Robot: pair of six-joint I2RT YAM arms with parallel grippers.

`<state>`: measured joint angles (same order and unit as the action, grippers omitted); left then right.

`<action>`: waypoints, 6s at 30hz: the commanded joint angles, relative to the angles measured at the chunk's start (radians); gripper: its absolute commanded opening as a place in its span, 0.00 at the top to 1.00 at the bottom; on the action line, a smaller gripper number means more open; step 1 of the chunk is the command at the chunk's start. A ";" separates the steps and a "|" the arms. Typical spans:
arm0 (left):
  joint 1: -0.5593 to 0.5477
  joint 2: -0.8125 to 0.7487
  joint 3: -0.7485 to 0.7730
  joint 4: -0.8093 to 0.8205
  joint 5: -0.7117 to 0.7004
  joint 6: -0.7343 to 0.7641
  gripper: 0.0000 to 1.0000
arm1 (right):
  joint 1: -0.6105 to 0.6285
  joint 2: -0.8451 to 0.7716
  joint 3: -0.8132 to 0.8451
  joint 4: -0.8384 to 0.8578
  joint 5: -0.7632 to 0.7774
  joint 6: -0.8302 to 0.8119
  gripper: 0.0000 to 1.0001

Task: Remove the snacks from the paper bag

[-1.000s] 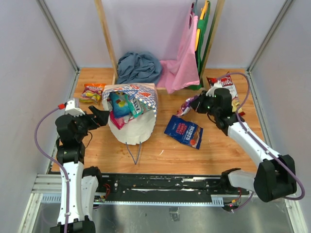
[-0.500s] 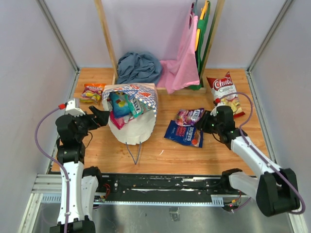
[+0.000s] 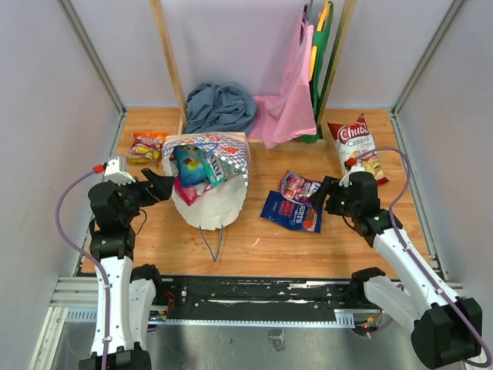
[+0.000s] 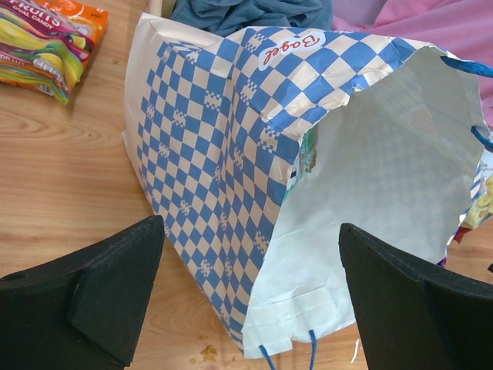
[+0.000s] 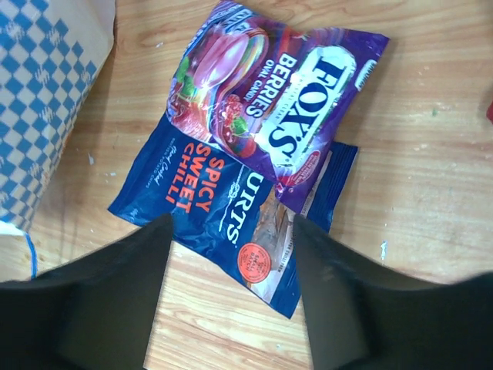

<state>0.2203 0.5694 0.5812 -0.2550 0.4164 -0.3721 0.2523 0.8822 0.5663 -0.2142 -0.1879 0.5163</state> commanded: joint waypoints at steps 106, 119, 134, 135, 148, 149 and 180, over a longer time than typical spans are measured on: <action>-0.639 0.214 -0.086 0.206 -0.403 -0.171 0.00 | 0.222 0.351 0.187 -0.073 0.022 -0.051 0.18; -0.639 0.457 0.009 0.246 -0.504 -0.149 0.00 | 0.136 0.417 0.073 -0.028 -0.038 -0.098 0.14; -0.639 0.723 0.063 0.399 -0.520 -0.139 0.04 | 0.012 0.566 0.250 -0.049 -0.111 -0.198 0.14; -0.639 0.734 0.062 0.420 -0.517 -0.137 0.08 | 0.013 0.558 0.268 -0.055 -0.115 -0.203 0.13; -0.640 0.959 0.108 0.587 -0.446 -0.216 0.21 | 0.006 0.271 0.338 -0.209 -0.103 -0.248 0.08; -0.640 0.970 0.110 0.595 -0.441 -0.219 0.23 | 0.004 0.240 0.337 -0.218 -0.099 -0.251 0.06; -0.658 0.375 0.011 0.445 -0.466 -0.146 0.99 | 0.003 0.045 0.283 -0.270 -0.131 -0.226 0.00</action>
<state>-0.4305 1.0966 0.6147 0.2596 -0.0204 -0.5529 0.2718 0.9554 0.8562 -0.4557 -0.2985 0.2840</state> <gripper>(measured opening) 0.019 0.993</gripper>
